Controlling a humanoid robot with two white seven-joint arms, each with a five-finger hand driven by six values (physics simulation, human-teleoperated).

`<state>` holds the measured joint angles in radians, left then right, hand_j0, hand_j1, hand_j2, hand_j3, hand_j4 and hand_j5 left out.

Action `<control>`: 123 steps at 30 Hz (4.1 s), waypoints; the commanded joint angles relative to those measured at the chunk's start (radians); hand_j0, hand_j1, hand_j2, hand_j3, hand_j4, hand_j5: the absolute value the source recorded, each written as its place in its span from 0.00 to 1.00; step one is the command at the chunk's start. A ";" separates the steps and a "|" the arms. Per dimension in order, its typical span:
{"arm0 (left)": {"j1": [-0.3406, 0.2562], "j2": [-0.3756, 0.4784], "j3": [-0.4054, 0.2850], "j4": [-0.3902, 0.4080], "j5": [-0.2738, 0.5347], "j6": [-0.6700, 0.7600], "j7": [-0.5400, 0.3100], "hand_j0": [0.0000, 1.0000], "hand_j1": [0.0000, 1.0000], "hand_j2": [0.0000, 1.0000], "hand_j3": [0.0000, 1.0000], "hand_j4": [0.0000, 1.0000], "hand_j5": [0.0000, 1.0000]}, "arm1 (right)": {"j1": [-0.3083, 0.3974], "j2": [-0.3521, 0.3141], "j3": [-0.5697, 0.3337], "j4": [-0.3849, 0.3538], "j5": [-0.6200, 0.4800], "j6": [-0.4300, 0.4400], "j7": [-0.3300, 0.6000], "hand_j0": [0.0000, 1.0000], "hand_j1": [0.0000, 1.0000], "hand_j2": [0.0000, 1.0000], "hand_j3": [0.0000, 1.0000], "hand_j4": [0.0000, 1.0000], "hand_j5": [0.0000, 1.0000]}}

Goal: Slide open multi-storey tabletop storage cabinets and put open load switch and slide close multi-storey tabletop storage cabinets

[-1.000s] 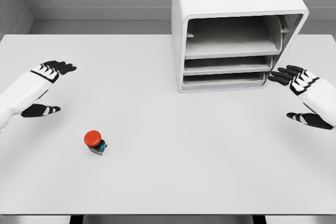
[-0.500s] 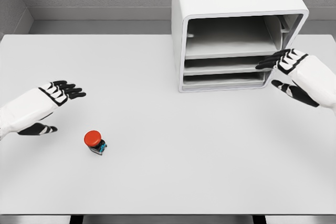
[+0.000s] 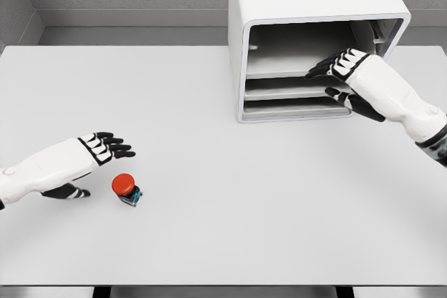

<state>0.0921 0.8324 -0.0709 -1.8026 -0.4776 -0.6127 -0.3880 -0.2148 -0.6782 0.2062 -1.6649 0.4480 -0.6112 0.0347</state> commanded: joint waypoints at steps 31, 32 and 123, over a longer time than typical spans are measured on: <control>-0.066 -0.009 -0.158 -0.001 -0.009 0.002 -0.006 1.00 1.00 1.00 1.00 1.00 1.00 | -0.192 0.152 0.141 0.304 0.015 0.000 0.011 0.67 0.67 0.67 0.67 0.67 0.67; -0.066 -0.010 -0.158 -0.001 -0.007 0.002 -0.006 1.00 1.00 1.00 1.00 1.00 1.00 | -0.192 0.154 0.141 0.312 0.015 0.000 0.011 0.67 0.67 0.67 0.67 0.67 0.67; -0.147 -0.022 -0.004 0.012 -0.013 0.002 -0.002 0.33 0.33 0.33 0.33 0.33 0.33 | 0.005 0.077 0.016 0.077 0.008 0.000 0.030 0.70 0.70 0.70 0.70 0.70 0.70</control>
<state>-0.0583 0.8159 -0.0763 -1.7909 -0.4975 -0.6132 -0.3908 -0.2132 -0.6139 0.2027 -1.5982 0.4522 -0.6113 0.0648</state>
